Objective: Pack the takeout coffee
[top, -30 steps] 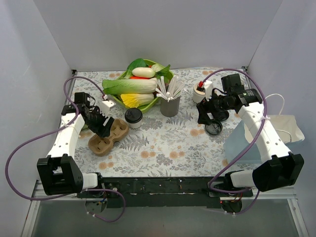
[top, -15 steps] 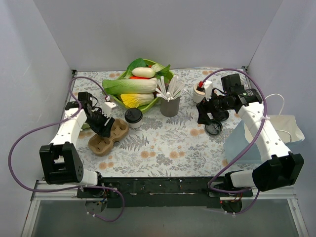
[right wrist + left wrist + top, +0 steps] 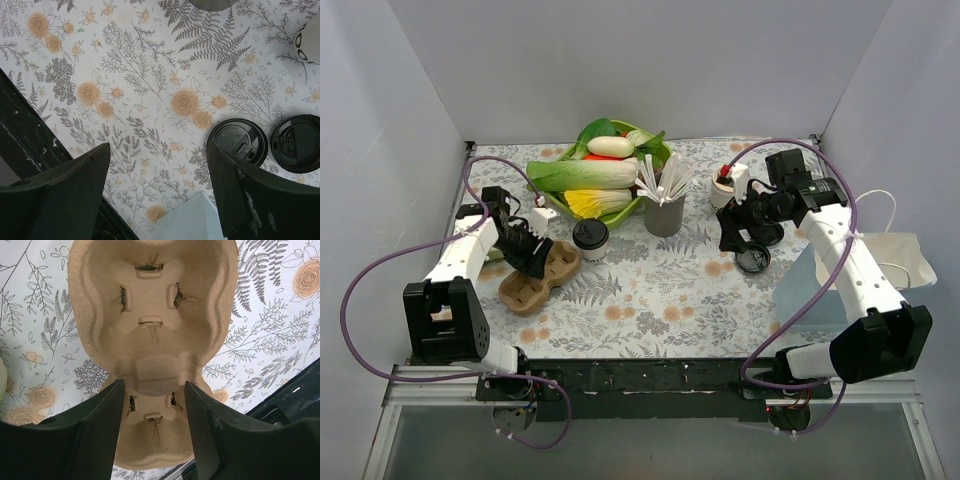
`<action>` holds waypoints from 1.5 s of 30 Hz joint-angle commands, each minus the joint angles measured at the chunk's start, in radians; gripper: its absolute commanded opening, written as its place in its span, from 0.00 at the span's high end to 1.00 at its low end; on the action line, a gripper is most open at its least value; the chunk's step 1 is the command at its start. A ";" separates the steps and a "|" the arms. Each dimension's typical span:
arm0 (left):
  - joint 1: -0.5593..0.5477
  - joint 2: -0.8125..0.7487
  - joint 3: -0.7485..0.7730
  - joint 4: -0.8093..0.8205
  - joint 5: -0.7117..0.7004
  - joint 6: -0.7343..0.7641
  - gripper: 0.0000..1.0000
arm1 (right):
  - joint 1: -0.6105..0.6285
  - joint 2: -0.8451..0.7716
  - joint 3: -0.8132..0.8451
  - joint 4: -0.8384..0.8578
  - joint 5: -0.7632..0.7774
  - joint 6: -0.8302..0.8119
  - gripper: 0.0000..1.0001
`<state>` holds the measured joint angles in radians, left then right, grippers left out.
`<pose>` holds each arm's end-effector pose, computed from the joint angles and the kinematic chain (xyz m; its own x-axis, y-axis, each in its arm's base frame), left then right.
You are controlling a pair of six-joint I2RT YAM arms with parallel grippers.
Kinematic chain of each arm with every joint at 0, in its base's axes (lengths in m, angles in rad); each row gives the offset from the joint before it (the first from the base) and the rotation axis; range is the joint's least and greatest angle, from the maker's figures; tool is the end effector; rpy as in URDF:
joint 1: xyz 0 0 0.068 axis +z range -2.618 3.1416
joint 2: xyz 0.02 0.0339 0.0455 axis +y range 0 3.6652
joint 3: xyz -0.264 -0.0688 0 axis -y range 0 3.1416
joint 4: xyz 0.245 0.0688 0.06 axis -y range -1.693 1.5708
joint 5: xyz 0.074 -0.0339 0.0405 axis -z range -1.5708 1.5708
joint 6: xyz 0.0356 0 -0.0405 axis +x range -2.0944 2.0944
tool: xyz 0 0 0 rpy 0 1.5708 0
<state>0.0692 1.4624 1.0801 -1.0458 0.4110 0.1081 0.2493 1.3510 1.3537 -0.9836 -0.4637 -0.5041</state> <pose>0.2567 0.0035 0.2347 -0.9824 0.0311 -0.1840 0.0999 0.9205 -0.3778 0.2540 0.0811 0.3439 -0.4821 -0.5685 -0.6666 -0.7933 0.6062 0.0567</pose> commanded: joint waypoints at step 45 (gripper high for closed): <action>-0.005 -0.060 0.018 -0.005 -0.049 -0.082 0.84 | 0.002 0.092 0.101 0.033 -0.023 -0.019 0.14</action>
<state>0.0624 1.4467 1.0431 -1.0298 0.3977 0.0631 0.2493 1.4422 1.4044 -0.9672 -0.4706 -0.5133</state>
